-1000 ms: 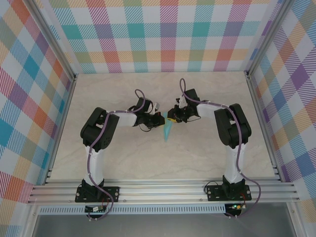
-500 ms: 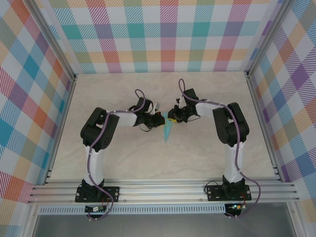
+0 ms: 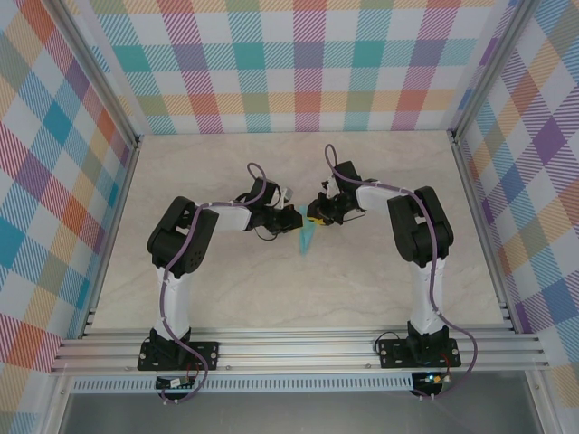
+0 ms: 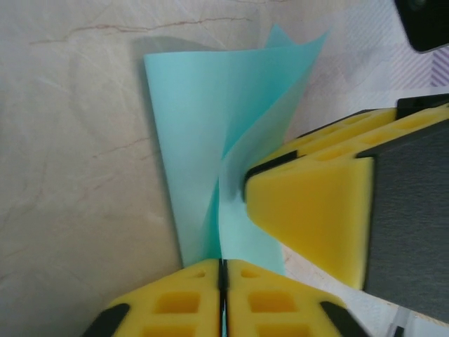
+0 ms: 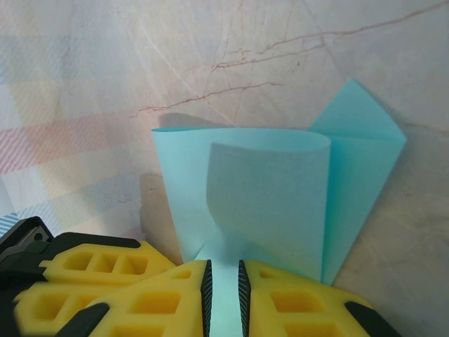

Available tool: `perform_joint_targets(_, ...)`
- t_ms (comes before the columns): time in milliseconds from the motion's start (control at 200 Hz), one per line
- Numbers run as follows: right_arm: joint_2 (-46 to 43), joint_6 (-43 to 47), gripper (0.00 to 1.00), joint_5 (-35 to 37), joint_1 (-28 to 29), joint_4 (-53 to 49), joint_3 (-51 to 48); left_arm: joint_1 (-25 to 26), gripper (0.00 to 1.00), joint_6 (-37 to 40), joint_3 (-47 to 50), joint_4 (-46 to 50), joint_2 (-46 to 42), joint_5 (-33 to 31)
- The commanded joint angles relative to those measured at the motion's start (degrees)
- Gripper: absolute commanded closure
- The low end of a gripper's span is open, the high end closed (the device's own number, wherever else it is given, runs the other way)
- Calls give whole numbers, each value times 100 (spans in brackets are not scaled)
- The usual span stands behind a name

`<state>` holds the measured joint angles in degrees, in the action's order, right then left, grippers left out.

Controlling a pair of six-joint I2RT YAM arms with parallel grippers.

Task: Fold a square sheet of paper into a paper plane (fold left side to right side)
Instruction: Fold the wing for the fifth time at the center of the table.

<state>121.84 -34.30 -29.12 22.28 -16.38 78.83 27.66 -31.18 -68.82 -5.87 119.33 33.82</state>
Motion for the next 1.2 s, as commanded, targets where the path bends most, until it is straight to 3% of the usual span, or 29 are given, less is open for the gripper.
perform_joint_targets(0,241,124,81,234,25,-439,56,-105,85,243,99,304,-385,-302)
perform_joint_targets(125,254,126,81,197,22,-421,31,-105,69,329,379,439,-939,-330)
perform_joint_targets(430,289,153,81,179,28,-453,89,215,67,-61,1300,-71,-2044,281)
perform_joint_targets(690,304,160,81,179,35,-472,106,762,67,-91,745,-4,-1463,738)
perform_joint_targets(1195,323,181,81,211,65,-570,170,873,66,130,421,636,-771,127)
